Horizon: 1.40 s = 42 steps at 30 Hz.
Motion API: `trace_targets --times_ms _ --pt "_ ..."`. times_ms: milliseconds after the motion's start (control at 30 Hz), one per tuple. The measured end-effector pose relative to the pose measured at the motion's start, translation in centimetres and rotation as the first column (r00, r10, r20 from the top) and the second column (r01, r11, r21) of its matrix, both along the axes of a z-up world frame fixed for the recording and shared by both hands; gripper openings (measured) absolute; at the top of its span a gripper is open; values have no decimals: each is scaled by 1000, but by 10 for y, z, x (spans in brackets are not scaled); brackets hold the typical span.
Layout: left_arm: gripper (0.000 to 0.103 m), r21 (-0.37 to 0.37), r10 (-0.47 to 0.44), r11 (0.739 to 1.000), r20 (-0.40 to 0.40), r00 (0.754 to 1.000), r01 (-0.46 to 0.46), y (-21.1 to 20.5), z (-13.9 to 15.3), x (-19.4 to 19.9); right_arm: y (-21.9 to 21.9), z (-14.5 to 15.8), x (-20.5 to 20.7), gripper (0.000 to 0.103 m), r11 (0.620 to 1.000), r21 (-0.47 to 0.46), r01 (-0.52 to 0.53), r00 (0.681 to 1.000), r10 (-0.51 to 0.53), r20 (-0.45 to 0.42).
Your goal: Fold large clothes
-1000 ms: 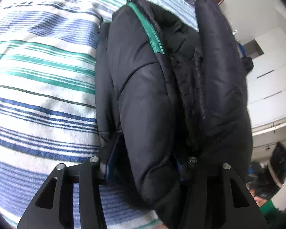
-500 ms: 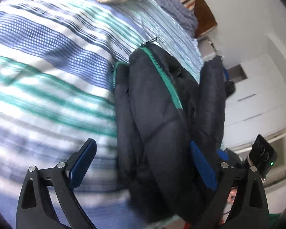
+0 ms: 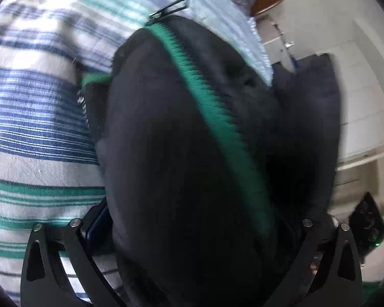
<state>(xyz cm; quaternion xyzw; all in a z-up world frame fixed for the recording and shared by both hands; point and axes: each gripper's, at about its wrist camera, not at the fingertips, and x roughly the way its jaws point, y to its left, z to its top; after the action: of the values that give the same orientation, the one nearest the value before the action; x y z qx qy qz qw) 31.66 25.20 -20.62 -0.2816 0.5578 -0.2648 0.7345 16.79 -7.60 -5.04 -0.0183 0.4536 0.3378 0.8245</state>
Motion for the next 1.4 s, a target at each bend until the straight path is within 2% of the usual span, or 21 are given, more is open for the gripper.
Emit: trace_targets --times_ms 33,67,100,133,167,200,267,300,367,433,600,700,800,967,1033,1167,1233,1267,1300,1400 --pt "102 18 -8 1000 12 1000 8 0 2 -3 -11 5 0 31 1000 28 11 1000 -10 -14" --pt "102 43 -19 999 30 999 18 -2 5 -6 -26 11 -1 42 997 68 33 999 -32 -28" --pt "102 62 -26 998 41 999 24 -4 8 -10 -49 16 -3 64 990 116 75 997 -71 -38" --pt "102 75 -29 997 46 999 25 -6 10 -11 -64 18 -3 75 985 139 106 994 -101 -42" --pt "102 83 -27 996 48 998 23 -6 11 -13 -94 17 -4 89 968 171 182 983 -175 -54" --pt "102 84 -26 996 48 999 22 -3 12 -11 -115 12 -1 90 953 189 235 972 -225 -74" --pt "102 84 -29 996 45 999 25 -6 12 -10 -147 -5 10 90 931 198 308 948 -282 -151" --pt "102 84 -28 996 44 999 25 -9 12 -8 -170 -22 15 90 908 212 361 922 -313 -228" --pt "102 91 -26 996 46 999 22 -19 13 0 -193 -46 21 90 872 273 407 889 -309 -337" --pt "102 108 -22 994 49 999 16 -27 15 2 -201 -59 23 90 850 318 420 876 -288 -388" --pt "103 191 -12 982 92 996 -5 -47 26 0 -189 -70 27 90 854 378 357 906 -217 -364" --pt "103 205 -10 979 110 994 -13 -52 28 -3 -178 -76 35 90 856 384 346 903 -193 -384" --pt "103 196 -12 980 117 993 -11 -53 27 -5 -166 -88 52 90 849 409 336 893 -149 -424" --pt "103 188 -21 982 127 992 -3 -42 27 -16 -150 -105 76 92 810 493 317 890 -75 -449" --pt "103 192 -22 981 132 991 -4 -42 29 -17 -141 -109 86 96 813 500 299 892 -52 -449" --pt "102 155 0 988 147 989 -23 -39 25 -14 -125 -115 103 97 829 491 269 889 -17 -458" --pt "93 129 27 990 164 986 -49 -36 21 -15 -119 -106 104 86 849 471 238 906 -19 -424" --pt "80 109 37 992 167 985 -55 -34 23 -17 -116 -100 105 76 858 461 227 915 -26 -402" --pt "71 87 45 994 163 986 -60 -33 25 -19 -114 -92 103 70 868 448 215 925 -33 -379" --pt "59 67 62 995 170 983 -75 -31 34 -28 -106 -61 93 64 895 417 158 960 -41 -276"
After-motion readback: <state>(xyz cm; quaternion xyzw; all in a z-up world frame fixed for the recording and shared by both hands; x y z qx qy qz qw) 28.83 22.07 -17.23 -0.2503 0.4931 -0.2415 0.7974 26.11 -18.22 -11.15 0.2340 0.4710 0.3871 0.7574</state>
